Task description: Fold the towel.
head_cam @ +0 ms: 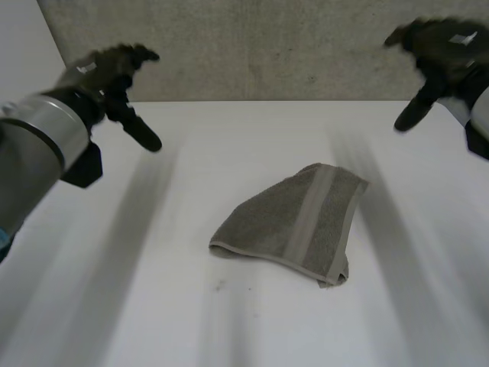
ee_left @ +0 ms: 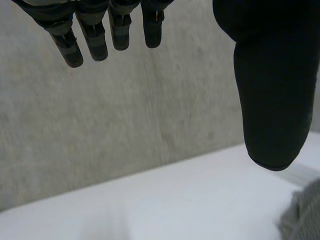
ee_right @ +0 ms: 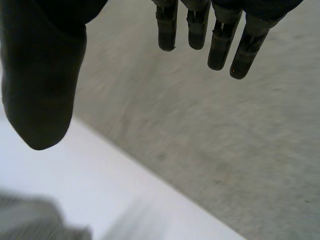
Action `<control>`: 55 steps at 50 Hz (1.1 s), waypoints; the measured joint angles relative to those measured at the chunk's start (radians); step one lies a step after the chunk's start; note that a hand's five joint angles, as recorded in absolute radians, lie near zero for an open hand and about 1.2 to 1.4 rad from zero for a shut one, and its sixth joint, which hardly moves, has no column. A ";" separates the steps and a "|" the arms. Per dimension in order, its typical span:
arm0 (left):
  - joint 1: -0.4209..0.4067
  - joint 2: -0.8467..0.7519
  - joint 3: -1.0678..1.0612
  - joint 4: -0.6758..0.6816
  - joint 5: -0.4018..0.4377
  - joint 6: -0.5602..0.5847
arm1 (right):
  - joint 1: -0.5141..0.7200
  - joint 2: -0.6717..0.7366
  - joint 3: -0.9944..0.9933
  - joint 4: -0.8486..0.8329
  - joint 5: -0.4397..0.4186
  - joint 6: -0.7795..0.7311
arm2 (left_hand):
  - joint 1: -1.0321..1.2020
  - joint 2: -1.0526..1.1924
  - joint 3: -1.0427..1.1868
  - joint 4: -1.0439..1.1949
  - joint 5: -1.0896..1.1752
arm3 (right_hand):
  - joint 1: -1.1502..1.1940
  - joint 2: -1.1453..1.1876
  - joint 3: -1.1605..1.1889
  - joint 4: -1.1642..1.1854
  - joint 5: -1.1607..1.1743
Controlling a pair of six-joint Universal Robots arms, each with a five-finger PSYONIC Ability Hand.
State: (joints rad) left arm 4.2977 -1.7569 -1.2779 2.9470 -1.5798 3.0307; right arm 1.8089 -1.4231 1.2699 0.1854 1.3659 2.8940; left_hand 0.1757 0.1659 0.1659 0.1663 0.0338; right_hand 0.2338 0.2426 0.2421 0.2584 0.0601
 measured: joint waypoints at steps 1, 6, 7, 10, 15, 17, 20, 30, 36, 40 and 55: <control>-0.001 -0.008 -0.003 0.000 0.000 0.005 | 0.004 0.005 0.005 0.003 -0.007 -0.021 | 0.000 0.000 0.000 0.000 0.000 | 0.000 0.000 0.000 0.000 0.000; -0.025 -0.126 -0.030 0.002 0.010 0.067 | 0.094 0.073 0.059 0.016 -0.066 -0.229 | 0.000 0.000 0.000 -0.001 0.000 | 0.000 0.000 0.000 0.000 0.000; -0.033 -0.156 -0.033 0.003 0.016 0.081 | 0.120 0.094 0.071 0.012 -0.074 -0.269 | 0.000 0.000 0.000 -0.001 0.000 | 0.000 0.000 0.000 0.000 0.000; -0.052 -0.234 -0.042 0.005 0.040 0.112 | 0.171 0.148 0.098 -0.015 -0.084 -0.334 | 0.000 0.000 0.000 -0.001 0.000 | 0.000 0.000 0.000 0.000 0.000; -0.079 -0.360 -0.059 0.037 0.106 0.138 | 0.230 0.275 0.153 -0.149 -0.076 -0.387 | 0.000 0.000 0.000 -0.001 0.000 | 0.000 0.000 0.000 0.000 0.000; -0.088 -0.392 -0.065 0.057 0.125 0.138 | 0.239 0.312 0.170 -0.207 -0.067 -0.390 | 0.000 0.000 0.000 -0.001 0.000 | 0.000 0.000 0.000 0.000 0.000; -0.104 -0.436 -0.074 0.101 0.150 0.135 | 0.249 0.363 0.196 -0.308 -0.042 -0.390 | 0.000 0.000 0.000 -0.001 0.000 | 0.009 0.002 0.002 0.000 0.003; -0.160 -0.527 -0.082 0.265 0.156 0.064 | 0.252 0.430 0.231 -0.462 0.005 -0.420 | 0.147 0.152 0.151 0.147 0.113 | 0.842 0.846 0.821 0.818 0.829; -0.181 -0.552 -0.080 0.367 0.105 0.015 | 0.251 0.398 0.225 -0.449 0.005 -0.427 | 0.798 0.823 0.821 0.822 0.785 | 1.040 1.054 1.045 1.077 1.059; -0.186 -0.509 -0.083 0.426 -0.001 0.002 | 0.252 0.296 0.229 -0.446 -0.003 -0.393 | 0.960 0.999 0.997 0.999 0.940 | 1.043 1.054 1.045 1.077 1.059; -0.085 0.117 -0.129 0.550 -0.178 0.009 | 0.212 -0.089 0.198 -0.460 -0.110 0.250 | 1.023 1.050 1.049 1.050 0.991 | 1.042 1.056 1.088 1.077 1.066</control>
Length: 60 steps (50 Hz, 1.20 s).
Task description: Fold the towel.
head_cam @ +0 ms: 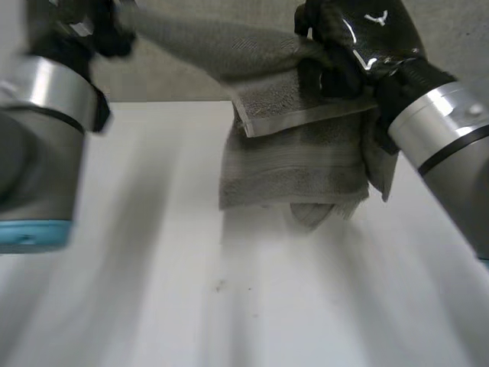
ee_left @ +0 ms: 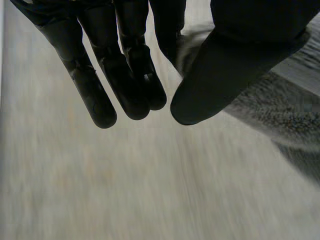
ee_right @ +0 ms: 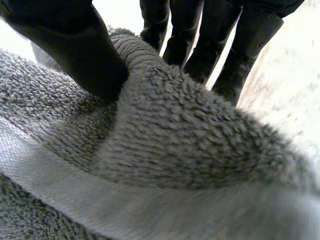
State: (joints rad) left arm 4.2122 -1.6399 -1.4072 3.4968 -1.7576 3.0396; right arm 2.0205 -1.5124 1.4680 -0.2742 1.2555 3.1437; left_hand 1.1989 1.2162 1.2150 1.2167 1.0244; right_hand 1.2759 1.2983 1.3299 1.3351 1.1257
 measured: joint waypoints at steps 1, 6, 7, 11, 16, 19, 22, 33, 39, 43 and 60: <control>0.005 0.038 -0.008 0.000 0.023 0.001 | -0.011 -0.005 -0.015 0.054 -0.017 0.023 | 0.001 0.000 0.000 0.000 0.003 | 0.000 0.000 0.000 0.000 0.004; 0.007 0.122 -0.056 -0.027 0.155 0.003 | -0.063 0.030 -0.097 0.356 -0.123 0.050 | 0.001 0.000 0.001 0.000 0.004 | 0.000 0.000 0.000 0.000 0.007; 0.006 0.124 -0.068 -0.037 0.182 0.003 | -0.073 0.046 -0.114 0.409 -0.146 0.044 | 0.001 0.000 0.001 0.000 0.004 | 0.000 0.000 0.000 0.000 0.009; -0.003 0.080 -0.111 -0.067 0.256 0.004 | -0.111 0.136 -0.162 0.544 -0.211 0.013 | 0.002 0.001 0.001 0.001 0.004 | 0.000 0.000 0.000 0.000 0.010; -0.022 -0.069 -0.128 -0.089 0.275 0.005 | -0.141 0.282 -0.207 0.579 -0.231 -0.006 | 0.002 0.001 0.001 0.001 0.008 | 0.000 0.000 0.000 0.000 0.016; -0.038 -0.182 -0.116 -0.100 0.273 0.006 | -0.146 0.371 -0.234 0.577 -0.224 -0.012 | -0.067 -0.076 -0.075 -0.077 -0.047 | 0.000 0.006 0.000 0.000 0.016; -0.056 -0.317 -0.085 -0.110 0.269 0.007 | -0.143 0.472 -0.277 0.566 -0.196 -0.015 | -0.398 -0.396 -0.393 -0.396 -0.383 | -0.011 -0.016 -0.033 -0.039 -0.011; -0.069 -0.483 -0.017 -0.115 0.266 0.007 | -0.130 0.578 -0.368 0.549 0.074 -0.132 | -0.999 -1.023 -1.023 -1.024 -0.984 | -1.026 -1.057 -1.088 -1.075 -1.064; -0.064 -0.415 -0.036 -0.127 0.261 0.007 | -0.128 0.461 -0.292 0.521 0.119 -0.197 | -1.010 -1.036 -1.035 -1.038 -0.991 | -1.037 -1.057 -1.088 -1.075 -1.064; -0.056 -0.337 -0.070 -0.143 0.242 0.005 | -0.116 0.346 -0.194 0.472 0.108 -0.212 | -1.014 -1.038 -1.036 -1.039 -0.991 | -1.037 -1.057 -1.087 -1.075 -1.064; -0.049 -0.171 -0.238 -0.309 0.143 -0.021 | 0.092 0.099 0.219 0.227 0.093 -0.327 | -1.014 -1.037 -1.035 -1.038 -0.991 | -0.838 -0.855 -0.880 -0.880 -0.835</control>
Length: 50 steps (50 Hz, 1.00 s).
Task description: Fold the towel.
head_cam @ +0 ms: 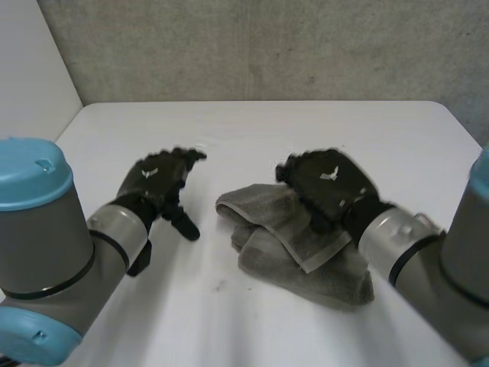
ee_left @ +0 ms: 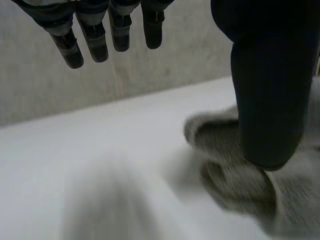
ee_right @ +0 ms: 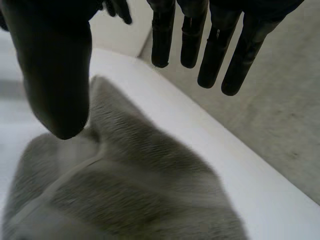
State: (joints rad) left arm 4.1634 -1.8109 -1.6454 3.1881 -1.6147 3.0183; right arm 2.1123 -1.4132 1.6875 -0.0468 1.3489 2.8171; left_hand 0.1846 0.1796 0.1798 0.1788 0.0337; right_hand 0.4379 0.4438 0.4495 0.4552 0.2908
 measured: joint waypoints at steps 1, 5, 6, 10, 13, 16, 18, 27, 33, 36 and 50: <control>0.000 -0.007 -0.004 -0.017 0.001 -0.010 | 0.011 0.008 0.018 -0.015 0.001 -0.021 | 0.000 0.001 0.002 0.002 0.000 | 0.006 0.005 0.006 0.004 0.004; 0.001 -0.053 -0.008 -0.067 0.006 -0.069 | 0.048 0.046 0.078 -0.073 0.011 -0.122 | 0.014 0.023 0.023 0.023 0.000 | 0.038 0.031 0.030 0.023 0.025; 0.001 -0.066 -0.008 -0.076 0.007 -0.087 | 0.056 0.056 0.095 -0.089 0.017 -0.153 | 0.023 0.029 0.029 0.029 0.002 | 0.044 0.035 0.034 0.026 0.029; 0.003 -0.123 0.002 -0.093 0.019 -0.163 | 0.080 0.086 0.151 -0.156 0.063 -0.264 | 0.068 0.073 0.073 0.074 0.049 | 0.052 0.039 0.040 0.029 0.034; 0.004 -0.168 0.016 -0.094 0.043 -0.212 | 0.097 0.102 0.186 -0.217 0.116 -0.325 | 0.090 0.096 0.096 0.096 0.068 | 0.052 0.039 0.040 0.029 0.035; 0.005 -0.208 0.032 -0.090 0.078 -0.245 | 0.109 0.114 0.208 -0.267 0.159 -0.356 | 0.118 0.123 0.123 0.123 0.096 | 0.052 0.039 0.040 0.029 0.035; 0.004 -0.240 0.047 -0.087 0.110 -0.267 | 0.115 0.125 0.222 -0.303 0.185 -0.372 | 0.131 0.136 0.136 0.136 0.110 | 0.052 0.039 0.040 0.029 0.035; -0.005 -0.350 0.127 -0.083 0.179 -0.361 | 0.119 0.184 0.251 -0.394 0.218 -0.406 | 0.202 0.206 0.206 0.205 0.179 | 0.234 0.228 0.211 0.204 0.203; -0.023 -0.405 0.197 -0.082 0.179 -0.397 | 0.110 0.206 0.246 -0.490 0.243 -0.455 | 0.273 0.279 0.279 0.280 0.249 | 0.860 0.861 0.842 0.841 0.829; -0.037 -0.428 0.231 -0.082 0.175 -0.405 | 0.107 0.195 0.245 -0.521 0.249 -0.474 | 0.300 0.306 0.306 0.307 0.277 | 0.880 0.885 0.884 0.881 0.859; -0.122 -0.538 0.400 -0.083 0.165 -0.434 | 0.036 0.062 0.250 -0.523 0.231 -0.463 | 0.390 0.395 0.394 0.396 0.366 | 0.883 0.885 0.883 0.881 0.865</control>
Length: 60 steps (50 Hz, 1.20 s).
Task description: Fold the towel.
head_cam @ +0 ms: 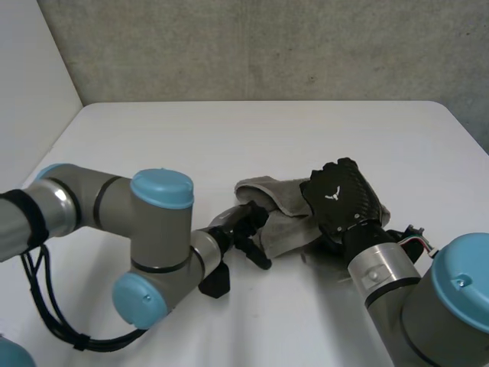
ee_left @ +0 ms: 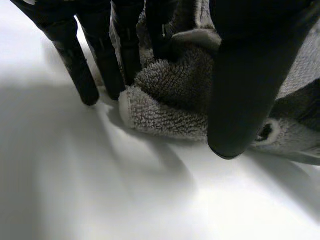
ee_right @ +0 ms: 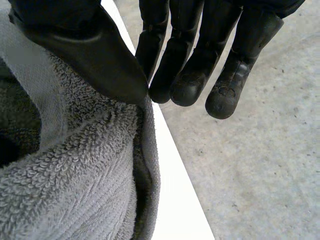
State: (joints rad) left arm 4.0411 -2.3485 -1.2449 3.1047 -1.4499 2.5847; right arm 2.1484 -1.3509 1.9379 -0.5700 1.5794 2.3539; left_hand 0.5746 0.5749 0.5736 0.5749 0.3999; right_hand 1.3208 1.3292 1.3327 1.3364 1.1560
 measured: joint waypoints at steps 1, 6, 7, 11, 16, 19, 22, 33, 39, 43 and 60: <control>-0.005 -0.007 0.015 -0.001 -0.001 -0.004 | -0.003 -0.005 0.002 0.006 -0.003 0.006 | 0.002 0.001 0.003 0.001 0.001 | 0.000 0.000 0.000 0.000 0.000; -0.020 -0.027 0.073 -0.003 0.000 -0.033 | -0.013 -0.016 0.010 0.043 -0.026 0.039 | 0.064 0.064 0.064 0.060 0.060 | 0.000 0.000 0.000 0.000 0.000; -0.021 -0.028 0.078 -0.003 0.000 -0.037 | -0.014 -0.016 0.010 0.049 -0.031 0.044 | 0.073 0.071 0.072 0.070 0.070 | 0.000 0.000 0.000 0.000 0.000; -0.022 -0.030 0.096 -0.002 0.000 -0.056 | -0.021 -0.015 0.012 0.068 -0.058 0.070 | 0.114 0.113 0.114 0.111 0.111 | 0.000 0.000 0.000 0.000 0.000; -0.022 -0.029 0.096 0.000 0.000 -0.062 | -0.029 -0.003 0.008 0.074 -0.092 0.095 | 0.257 0.263 0.253 0.253 0.251 | 0.000 0.000 0.000 0.000 0.008; -0.021 -0.028 0.089 0.001 -0.001 -0.062 | -0.034 0.014 -0.001 0.074 -0.122 0.117 | 0.468 0.479 0.478 0.468 0.466 | 0.000 0.000 0.000 0.000 0.008; -0.021 -0.020 0.080 0.003 -0.016 -0.059 | -0.044 0.029 -0.021 0.075 -0.152 0.143 | 0.558 0.590 0.589 0.590 0.570 | 0.000 0.000 0.000 0.000 0.008; 0.016 0.175 0.073 0.011 -0.139 -0.043 | -0.071 -0.013 -0.187 0.171 -0.219 0.410 | 0.592 0.635 0.639 0.640 0.614 | 0.000 0.000 0.000 0.000 0.008; 0.091 0.378 0.046 0.006 -0.130 -0.041 | -0.084 -0.120 -0.279 0.273 -0.238 0.596 | 0.597 0.636 0.640 0.642 0.614 | 0.000 0.000 0.000 0.000 0.008; 0.143 0.487 0.012 0.005 -0.094 -0.041 | -0.113 -0.189 -0.310 0.313 -0.250 0.674 | 0.600 0.637 0.640 0.642 0.614 | 0.000 0.004 0.000 0.000 0.011; 0.329 0.592 -0.013 0.004 -0.015 0.031 | -0.277 -0.315 -0.378 0.414 -0.260 0.695 | 0.607 0.637 0.641 0.643 0.619 | 0.000 0.013 0.000 0.000 0.011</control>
State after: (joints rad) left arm 4.3701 -1.7569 -1.2582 3.1087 -1.4650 2.6157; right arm 1.8715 -1.6662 1.5596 -0.1560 1.3197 3.0490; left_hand 1.1818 1.2122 1.2143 1.2175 1.0192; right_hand 1.3213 1.3423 1.3327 1.3365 1.1667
